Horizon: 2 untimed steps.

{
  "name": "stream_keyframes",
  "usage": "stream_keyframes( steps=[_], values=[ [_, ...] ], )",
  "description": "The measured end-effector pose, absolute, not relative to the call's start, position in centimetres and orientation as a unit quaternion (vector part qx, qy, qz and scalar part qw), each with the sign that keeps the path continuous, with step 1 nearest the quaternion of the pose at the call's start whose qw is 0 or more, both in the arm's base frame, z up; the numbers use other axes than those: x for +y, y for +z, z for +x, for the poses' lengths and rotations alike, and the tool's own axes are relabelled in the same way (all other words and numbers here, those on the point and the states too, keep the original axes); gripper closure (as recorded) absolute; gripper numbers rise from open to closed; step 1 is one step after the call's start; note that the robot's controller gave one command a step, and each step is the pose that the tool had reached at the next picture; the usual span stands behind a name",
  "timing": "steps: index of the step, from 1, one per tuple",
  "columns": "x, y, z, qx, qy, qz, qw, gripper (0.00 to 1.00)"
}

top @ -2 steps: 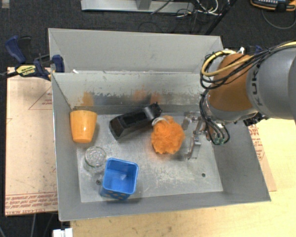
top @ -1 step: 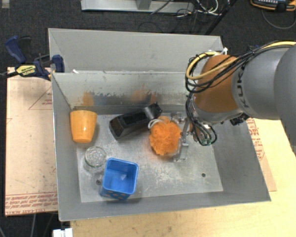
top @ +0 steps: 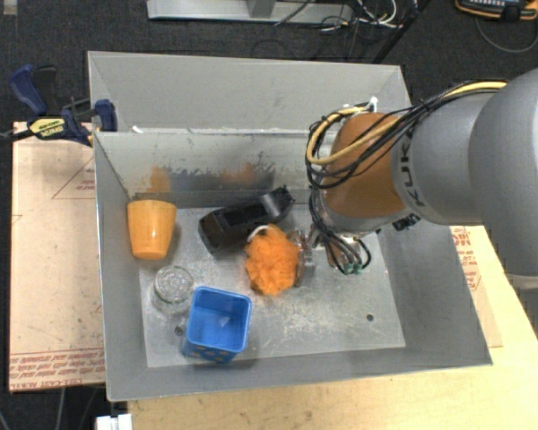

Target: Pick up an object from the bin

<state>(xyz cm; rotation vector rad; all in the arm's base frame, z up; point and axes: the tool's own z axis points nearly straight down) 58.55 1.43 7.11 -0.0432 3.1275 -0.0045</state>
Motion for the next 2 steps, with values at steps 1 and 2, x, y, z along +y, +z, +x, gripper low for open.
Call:
stream_keyframes(
  steps=[1,2],
  values=[
    [1.43,7.11,58.55,1.000,-0.002,-0.014,0.007,1.00],
    [1.44,7.17,58.56,1.000,-0.002,-0.015,0.006,1.00]
  ],
)
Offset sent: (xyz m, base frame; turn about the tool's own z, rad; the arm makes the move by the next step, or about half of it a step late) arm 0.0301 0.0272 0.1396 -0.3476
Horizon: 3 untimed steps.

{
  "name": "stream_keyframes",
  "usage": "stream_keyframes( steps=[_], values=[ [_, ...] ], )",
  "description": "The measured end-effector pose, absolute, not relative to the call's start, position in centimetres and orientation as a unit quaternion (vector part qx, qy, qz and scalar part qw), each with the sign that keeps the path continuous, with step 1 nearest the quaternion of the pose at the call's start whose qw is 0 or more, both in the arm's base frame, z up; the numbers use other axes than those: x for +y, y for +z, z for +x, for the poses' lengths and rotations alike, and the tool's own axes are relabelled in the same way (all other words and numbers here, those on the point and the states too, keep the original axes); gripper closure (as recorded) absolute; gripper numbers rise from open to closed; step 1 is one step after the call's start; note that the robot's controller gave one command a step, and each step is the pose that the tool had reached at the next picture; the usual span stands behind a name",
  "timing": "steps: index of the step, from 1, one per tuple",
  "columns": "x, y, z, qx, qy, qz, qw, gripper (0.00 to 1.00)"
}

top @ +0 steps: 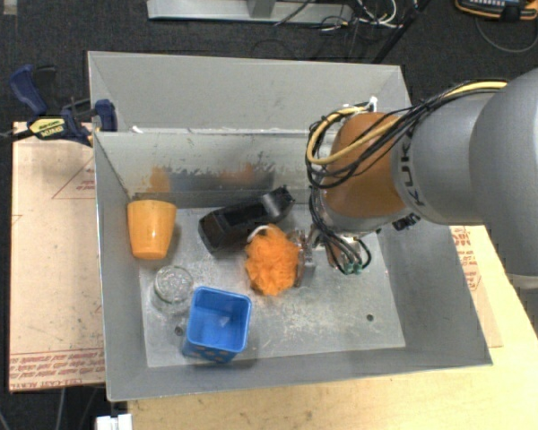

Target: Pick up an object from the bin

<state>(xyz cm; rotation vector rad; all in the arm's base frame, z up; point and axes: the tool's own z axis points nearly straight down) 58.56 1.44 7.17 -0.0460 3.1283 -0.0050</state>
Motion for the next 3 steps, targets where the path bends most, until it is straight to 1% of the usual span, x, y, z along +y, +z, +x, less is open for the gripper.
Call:
stream_keyframes(
  steps=[1,2,3],
  values=[
    [2.3,10.7,58.8,0.997,-0.002,-0.080,0.006,1.00],
    [2.7,12.7,57.7,0.989,-0.002,-0.151,0.007,1.00],
    [5.6,28.9,64.2,0.993,-0.002,-0.121,0.010,1.00]
  ],
)
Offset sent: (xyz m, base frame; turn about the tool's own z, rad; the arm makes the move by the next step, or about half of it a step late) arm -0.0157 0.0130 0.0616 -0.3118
